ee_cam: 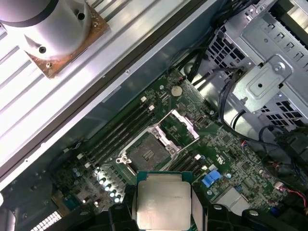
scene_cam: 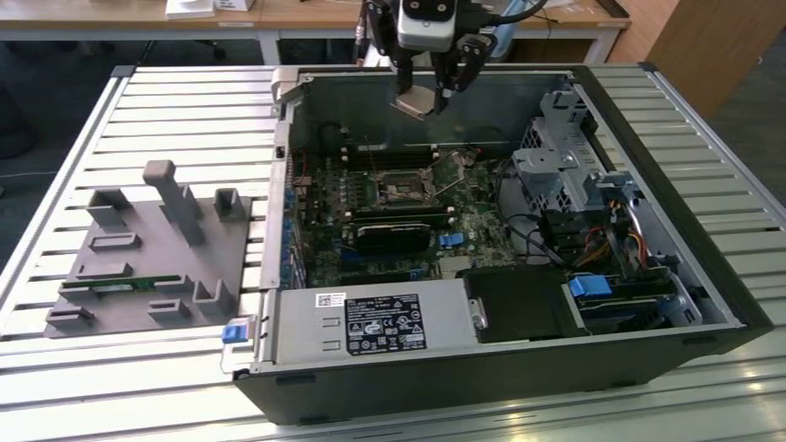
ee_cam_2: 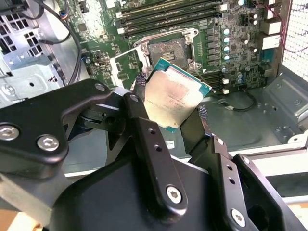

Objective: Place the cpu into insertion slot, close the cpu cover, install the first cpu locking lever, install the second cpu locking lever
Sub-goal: 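Place the cpu into insertion slot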

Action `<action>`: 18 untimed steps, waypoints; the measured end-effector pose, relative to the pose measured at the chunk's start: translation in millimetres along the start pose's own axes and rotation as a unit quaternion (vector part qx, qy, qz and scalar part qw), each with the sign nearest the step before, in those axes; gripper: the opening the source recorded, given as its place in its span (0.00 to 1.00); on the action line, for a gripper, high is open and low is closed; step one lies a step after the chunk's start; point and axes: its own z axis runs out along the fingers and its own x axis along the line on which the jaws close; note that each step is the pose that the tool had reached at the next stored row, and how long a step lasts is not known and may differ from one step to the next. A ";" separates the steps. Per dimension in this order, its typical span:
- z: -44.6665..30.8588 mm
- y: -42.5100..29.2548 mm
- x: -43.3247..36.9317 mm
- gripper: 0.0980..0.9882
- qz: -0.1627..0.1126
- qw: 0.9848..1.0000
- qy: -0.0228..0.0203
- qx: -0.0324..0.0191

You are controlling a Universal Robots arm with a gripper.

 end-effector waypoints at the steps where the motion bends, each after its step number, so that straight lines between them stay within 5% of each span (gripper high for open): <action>1: 0.1 0.0 0.0 0.50 0.005 1.000 0.000 0.000; 18: 2.5 -0.2 0.0 0.50 0.085 0.996 -0.008 -0.002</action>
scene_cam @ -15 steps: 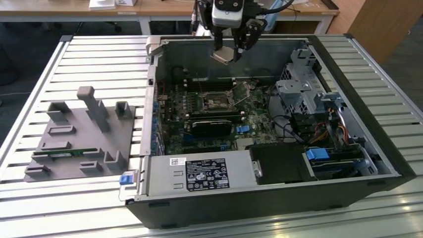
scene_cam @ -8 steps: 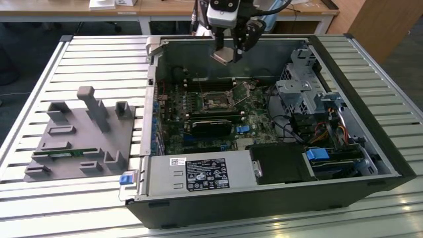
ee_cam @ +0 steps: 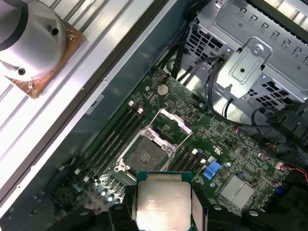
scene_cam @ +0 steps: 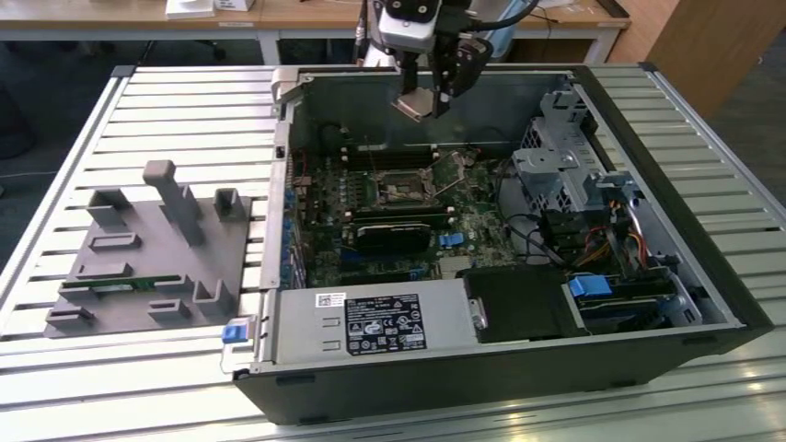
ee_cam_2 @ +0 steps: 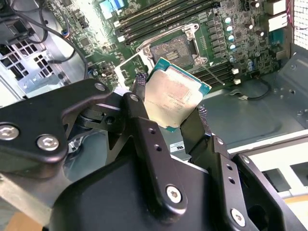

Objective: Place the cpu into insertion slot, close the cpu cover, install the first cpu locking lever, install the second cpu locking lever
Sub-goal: 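Place the cpu into insertion slot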

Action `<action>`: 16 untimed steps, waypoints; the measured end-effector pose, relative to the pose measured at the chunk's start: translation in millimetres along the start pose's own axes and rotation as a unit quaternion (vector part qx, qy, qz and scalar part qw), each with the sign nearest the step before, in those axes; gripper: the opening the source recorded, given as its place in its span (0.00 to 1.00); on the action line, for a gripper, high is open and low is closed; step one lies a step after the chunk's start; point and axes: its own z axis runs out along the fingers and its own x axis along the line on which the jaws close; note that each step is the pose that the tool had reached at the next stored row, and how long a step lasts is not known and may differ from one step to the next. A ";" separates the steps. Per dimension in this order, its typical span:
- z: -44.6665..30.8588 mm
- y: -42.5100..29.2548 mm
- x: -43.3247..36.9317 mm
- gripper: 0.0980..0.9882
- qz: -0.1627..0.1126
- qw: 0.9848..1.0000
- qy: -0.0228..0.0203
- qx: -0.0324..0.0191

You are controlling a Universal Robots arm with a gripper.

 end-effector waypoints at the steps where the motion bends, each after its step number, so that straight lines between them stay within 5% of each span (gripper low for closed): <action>1: 0.1 0.0 0.0 0.50 0.003 1.000 0.000 0.000; 16: 1.3 -0.1 0.0 0.50 0.040 0.999 -0.004 -0.001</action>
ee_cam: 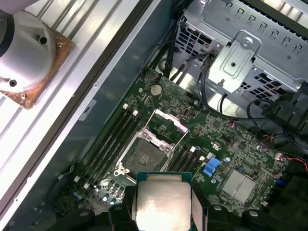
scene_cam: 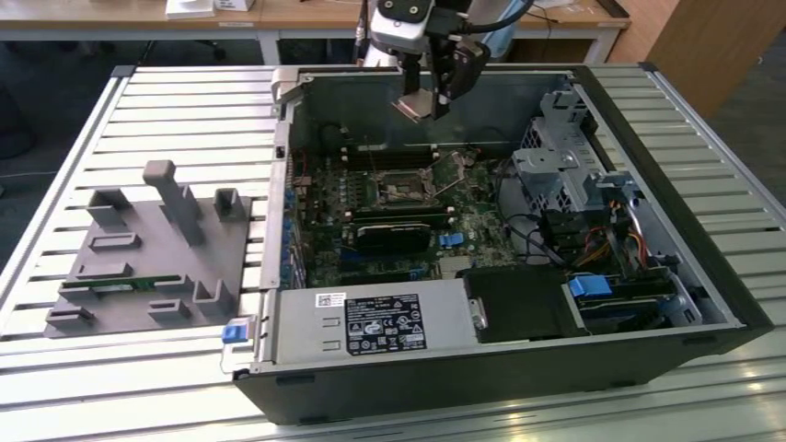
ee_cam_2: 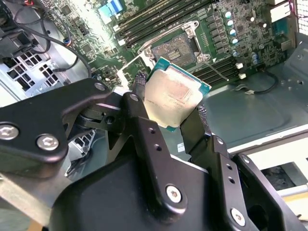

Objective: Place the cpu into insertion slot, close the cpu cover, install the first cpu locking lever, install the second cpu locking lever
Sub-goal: 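Place the cpu into insertion slot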

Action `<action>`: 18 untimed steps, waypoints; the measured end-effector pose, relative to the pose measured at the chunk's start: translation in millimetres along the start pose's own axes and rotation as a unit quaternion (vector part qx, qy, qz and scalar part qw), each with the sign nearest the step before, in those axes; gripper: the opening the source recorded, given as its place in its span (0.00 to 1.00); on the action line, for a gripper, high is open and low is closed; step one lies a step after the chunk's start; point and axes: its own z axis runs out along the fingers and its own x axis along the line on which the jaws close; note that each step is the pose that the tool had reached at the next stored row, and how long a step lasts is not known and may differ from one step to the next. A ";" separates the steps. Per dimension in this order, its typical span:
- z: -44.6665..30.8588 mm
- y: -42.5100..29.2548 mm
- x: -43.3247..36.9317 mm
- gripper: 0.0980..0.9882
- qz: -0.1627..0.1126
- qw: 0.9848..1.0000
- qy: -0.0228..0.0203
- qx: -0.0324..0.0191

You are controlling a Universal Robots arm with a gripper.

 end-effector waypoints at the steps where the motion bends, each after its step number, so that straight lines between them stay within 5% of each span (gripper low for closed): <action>1: 0.1 0.0 0.0 0.50 0.002 1.000 0.000 0.000; 18: 1.3 -0.1 0.0 0.50 0.043 0.999 -0.004 -0.001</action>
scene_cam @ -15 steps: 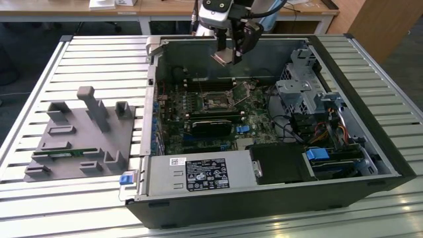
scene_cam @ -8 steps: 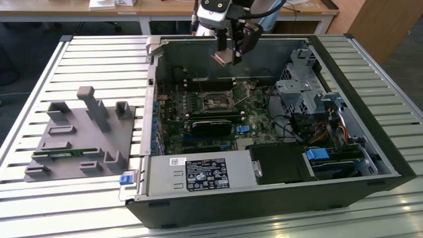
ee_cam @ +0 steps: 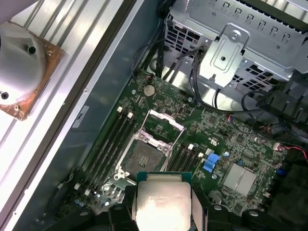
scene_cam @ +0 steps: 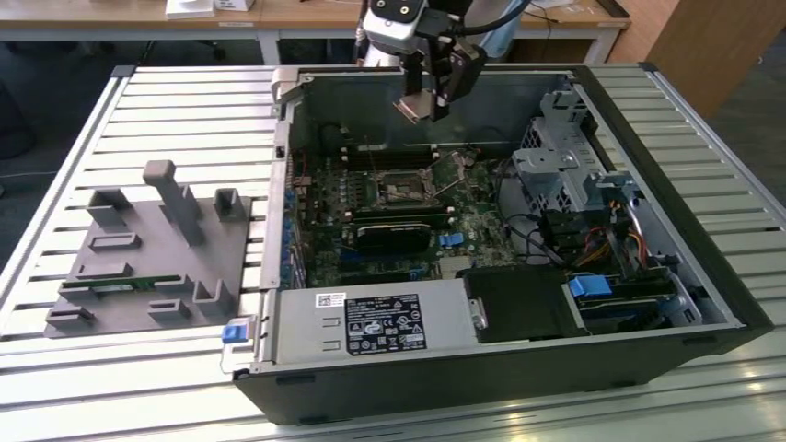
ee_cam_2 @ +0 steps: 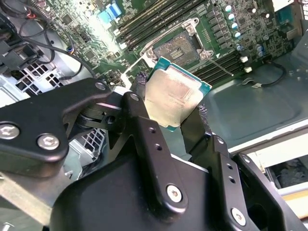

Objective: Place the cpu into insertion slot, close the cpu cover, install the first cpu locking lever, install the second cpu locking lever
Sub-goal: 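Place the cpu into insertion slot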

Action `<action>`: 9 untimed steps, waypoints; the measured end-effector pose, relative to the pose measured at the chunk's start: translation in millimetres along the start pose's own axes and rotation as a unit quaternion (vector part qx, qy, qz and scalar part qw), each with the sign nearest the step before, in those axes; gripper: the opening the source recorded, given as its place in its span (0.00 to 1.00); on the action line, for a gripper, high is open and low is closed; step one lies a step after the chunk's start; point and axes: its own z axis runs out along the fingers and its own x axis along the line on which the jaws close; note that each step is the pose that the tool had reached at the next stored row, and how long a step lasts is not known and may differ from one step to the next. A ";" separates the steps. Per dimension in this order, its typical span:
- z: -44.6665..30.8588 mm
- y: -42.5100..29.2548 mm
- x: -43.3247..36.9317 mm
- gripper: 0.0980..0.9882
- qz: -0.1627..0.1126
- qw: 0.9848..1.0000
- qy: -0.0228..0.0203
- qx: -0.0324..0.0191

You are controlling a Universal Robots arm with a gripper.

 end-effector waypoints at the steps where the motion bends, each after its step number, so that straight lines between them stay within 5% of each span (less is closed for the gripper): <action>1: 0.1 0.0 0.0 0.50 0.002 1.000 0.000 0.000; 9: 0.6 -0.1 0.0 0.50 0.019 1.000 -0.002 0.000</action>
